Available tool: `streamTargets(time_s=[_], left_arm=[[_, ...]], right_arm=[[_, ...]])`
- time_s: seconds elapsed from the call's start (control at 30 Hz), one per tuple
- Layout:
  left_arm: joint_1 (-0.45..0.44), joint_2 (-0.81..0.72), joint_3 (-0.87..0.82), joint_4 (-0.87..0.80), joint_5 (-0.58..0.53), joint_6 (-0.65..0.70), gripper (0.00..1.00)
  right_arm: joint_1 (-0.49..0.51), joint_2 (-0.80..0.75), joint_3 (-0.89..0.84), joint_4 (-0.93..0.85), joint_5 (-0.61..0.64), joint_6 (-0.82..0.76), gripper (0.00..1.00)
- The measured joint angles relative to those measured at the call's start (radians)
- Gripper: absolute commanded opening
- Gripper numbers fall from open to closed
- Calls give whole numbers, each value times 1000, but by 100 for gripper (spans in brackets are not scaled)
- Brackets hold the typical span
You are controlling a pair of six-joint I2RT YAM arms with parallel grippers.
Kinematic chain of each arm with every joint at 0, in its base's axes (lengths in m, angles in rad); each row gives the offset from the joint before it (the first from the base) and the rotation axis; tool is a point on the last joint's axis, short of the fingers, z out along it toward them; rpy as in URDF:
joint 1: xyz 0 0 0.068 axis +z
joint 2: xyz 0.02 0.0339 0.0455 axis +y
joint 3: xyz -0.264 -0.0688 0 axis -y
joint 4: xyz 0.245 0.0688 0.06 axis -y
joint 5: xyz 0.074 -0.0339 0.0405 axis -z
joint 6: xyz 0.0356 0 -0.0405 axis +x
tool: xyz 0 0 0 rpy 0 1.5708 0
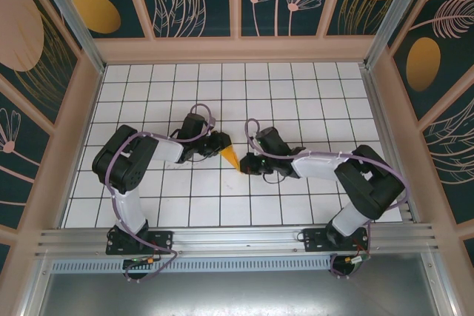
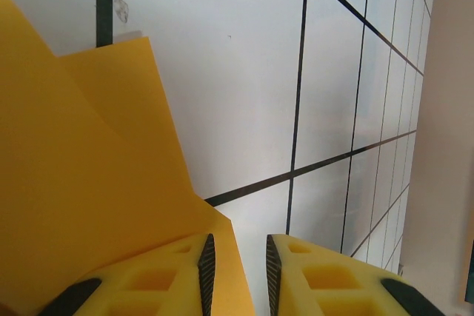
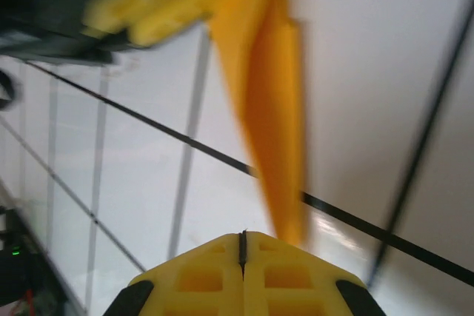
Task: Fold a paper plane with a square sheet of paper (pick it up from the middle)
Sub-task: Fold the wing for the fifth time at the center of the table.
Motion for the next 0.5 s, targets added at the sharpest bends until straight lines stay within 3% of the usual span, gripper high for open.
streamTargets(time_s=[0.23, 0.5], left_arm=[[2, 5, 5, -1, 7, 0, 28], [4, 10, 13, -2, 14, 2, 28]], right_arm=[[39, 134, 135, -1, -11, -10, 5], [15, 200, 97, 15, -21, -8, 6]])
